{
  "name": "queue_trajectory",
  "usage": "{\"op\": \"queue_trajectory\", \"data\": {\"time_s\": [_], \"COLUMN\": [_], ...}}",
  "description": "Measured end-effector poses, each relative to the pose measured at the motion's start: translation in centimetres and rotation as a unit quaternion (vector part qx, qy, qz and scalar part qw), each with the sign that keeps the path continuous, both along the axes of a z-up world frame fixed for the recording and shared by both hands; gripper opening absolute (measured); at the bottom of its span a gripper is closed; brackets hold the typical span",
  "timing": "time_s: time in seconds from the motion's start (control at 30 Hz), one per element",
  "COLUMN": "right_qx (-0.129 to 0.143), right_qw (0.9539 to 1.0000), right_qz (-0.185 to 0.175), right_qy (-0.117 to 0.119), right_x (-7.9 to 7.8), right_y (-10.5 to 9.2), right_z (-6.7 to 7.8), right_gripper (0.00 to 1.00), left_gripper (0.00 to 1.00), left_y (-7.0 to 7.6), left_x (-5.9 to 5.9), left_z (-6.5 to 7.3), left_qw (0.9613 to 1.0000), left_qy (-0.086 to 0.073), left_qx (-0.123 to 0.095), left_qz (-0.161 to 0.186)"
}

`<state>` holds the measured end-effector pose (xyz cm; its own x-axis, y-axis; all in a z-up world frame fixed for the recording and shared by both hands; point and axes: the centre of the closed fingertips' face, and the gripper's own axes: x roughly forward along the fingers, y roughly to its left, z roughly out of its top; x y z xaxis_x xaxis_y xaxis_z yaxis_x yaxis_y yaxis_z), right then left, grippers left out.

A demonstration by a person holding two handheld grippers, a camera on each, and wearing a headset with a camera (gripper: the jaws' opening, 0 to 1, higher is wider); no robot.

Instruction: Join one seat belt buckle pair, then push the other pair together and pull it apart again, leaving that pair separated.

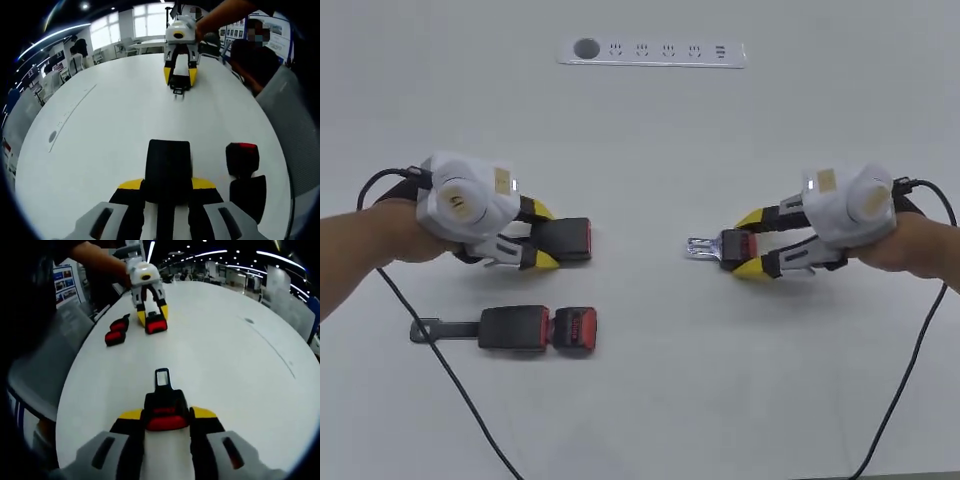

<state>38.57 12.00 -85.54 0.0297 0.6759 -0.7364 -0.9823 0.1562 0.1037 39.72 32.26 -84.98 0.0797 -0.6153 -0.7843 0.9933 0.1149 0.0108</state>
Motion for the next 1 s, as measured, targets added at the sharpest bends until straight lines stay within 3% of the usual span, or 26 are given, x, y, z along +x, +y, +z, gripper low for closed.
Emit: {"op": "queue_trajectory", "data": {"time_s": [1.0], "right_qx": [0.025], "right_qw": [0.9988], "right_qz": [0.042], "right_qy": [-0.004], "right_x": [1.0], "right_y": [6.8], "right_z": [0.2], "right_gripper": [0.35], "left_gripper": [0.34], "left_y": [-0.2], "left_x": [0.0], "left_z": [-0.5], "left_qw": [0.9998], "left_qy": [0.004], "left_qx": [0.018], "left_qz": [-0.003]}}
